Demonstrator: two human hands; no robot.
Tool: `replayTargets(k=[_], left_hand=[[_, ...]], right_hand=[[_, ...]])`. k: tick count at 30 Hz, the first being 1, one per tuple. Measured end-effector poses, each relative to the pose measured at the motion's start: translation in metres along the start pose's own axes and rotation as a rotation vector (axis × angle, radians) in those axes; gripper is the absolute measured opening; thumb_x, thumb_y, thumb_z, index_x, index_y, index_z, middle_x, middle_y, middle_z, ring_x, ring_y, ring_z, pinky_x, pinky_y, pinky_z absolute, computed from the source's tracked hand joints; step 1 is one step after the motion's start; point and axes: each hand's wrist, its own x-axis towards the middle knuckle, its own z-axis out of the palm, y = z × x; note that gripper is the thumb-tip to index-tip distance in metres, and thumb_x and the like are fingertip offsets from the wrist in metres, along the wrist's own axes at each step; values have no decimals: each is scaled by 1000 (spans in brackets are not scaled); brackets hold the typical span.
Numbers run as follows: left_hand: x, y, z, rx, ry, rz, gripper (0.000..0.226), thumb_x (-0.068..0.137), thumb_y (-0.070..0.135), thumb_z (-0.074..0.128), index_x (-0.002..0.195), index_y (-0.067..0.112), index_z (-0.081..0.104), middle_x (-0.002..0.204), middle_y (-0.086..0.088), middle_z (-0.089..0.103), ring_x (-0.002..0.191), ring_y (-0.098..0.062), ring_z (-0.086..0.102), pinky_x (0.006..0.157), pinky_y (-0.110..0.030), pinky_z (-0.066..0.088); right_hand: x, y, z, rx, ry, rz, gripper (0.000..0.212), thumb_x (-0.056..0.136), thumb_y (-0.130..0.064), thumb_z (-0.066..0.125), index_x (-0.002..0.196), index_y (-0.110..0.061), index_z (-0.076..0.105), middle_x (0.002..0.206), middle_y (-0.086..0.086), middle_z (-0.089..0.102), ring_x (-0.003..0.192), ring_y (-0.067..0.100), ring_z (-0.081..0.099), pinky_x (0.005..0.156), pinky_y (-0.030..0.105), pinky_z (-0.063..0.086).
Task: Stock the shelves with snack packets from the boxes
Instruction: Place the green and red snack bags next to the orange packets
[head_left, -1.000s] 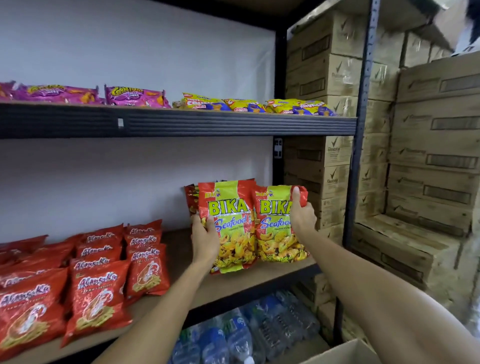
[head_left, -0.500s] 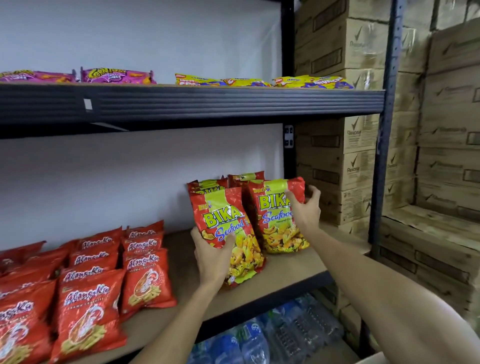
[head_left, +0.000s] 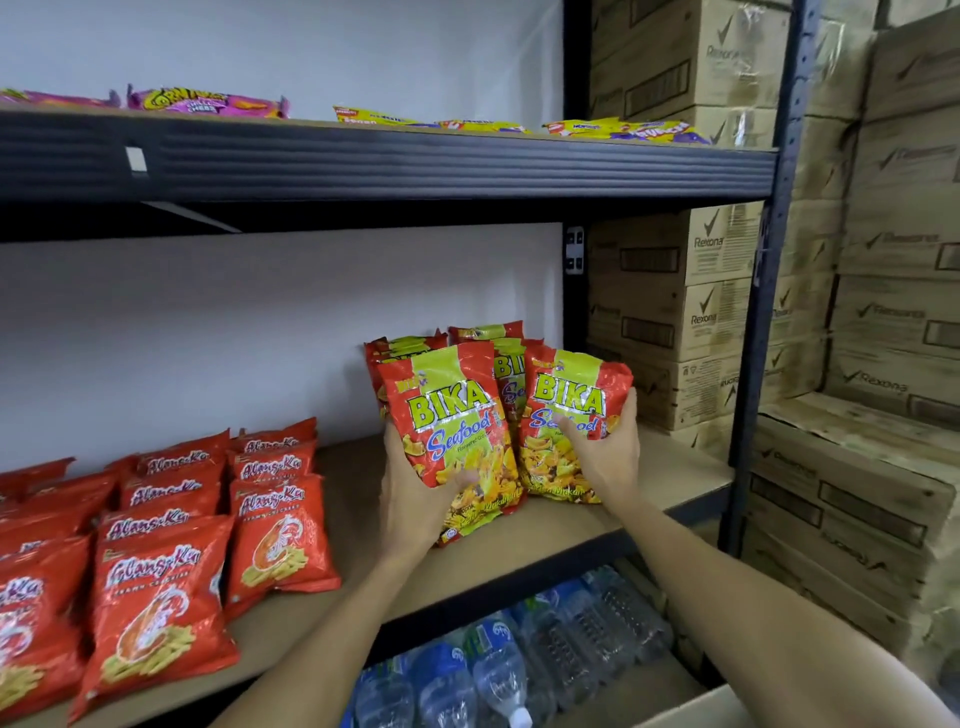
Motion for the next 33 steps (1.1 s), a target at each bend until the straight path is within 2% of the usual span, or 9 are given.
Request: replayTargets(k=[4,10,14,17,22,25,27,30,33], left_hand=[[2,5,-7,37,-97,-1,124,54,45,95,151,38,17,137,14,55,123,-7,57,103,-38,44],[11,5,-4,86,-11,1,119,63,20,94,151,37,16,133,8,58,121,-14,58,105,-55,45],[8,-2,2,58,26,12,113,68,16,91,151,36,18,124,11,63,108,-4,63,101,-39,47],[2,-7,7,41,86,12,106,70,17,89,150,37,23,116,15,65,95,13,61,94,-26,43],[-1,-11,11,60,106,41,106,78,22,84,155,39,13,124,8,62,107,-6,61,100,-33,43],[-6,-6,11,171,117,60,110,82,32,78,155,45,-3,145,-2,44,126,-23,54,103,-50,44],[-9,-5,12,253,105,92,103,87,36,72,153,50,-5,162,0,15,136,-28,44,104,-58,41],[-8,-12,16,416,63,215,81,95,40,59,151,54,2,163,8,-21,148,-34,24,108,-59,38],[-5,-21,20,636,86,257,66,99,39,52,157,34,21,162,-4,-27,151,-37,6,114,-59,33]], right_hand=[[-2,7,-1,-9,-14,-21,119,69,-55,84,159,-27,10,138,0,55,122,15,54,110,49,41],[21,-9,6,-74,-88,-111,111,72,-39,87,156,-34,15,137,-4,55,125,17,55,107,54,44],[26,6,9,-355,-93,-115,105,78,-64,70,157,-35,7,147,5,44,131,26,48,103,55,46],[22,16,11,-604,44,-151,93,81,-75,57,154,-30,23,137,10,43,122,26,48,95,46,46],[12,18,23,-519,119,-95,59,97,-59,46,145,-24,38,123,9,46,103,29,59,80,40,51],[1,16,30,-430,86,-9,66,98,-65,32,151,-27,30,141,15,42,115,36,57,93,47,49],[-4,10,32,-462,17,11,81,90,-79,29,155,-32,19,153,14,34,130,38,49,103,55,40],[-6,5,31,-561,-106,-11,99,78,-91,35,157,-40,3,165,9,17,143,38,32,109,62,28],[-3,8,30,-534,-195,-18,107,72,-93,41,157,-44,-3,167,5,4,149,39,20,111,66,22]])
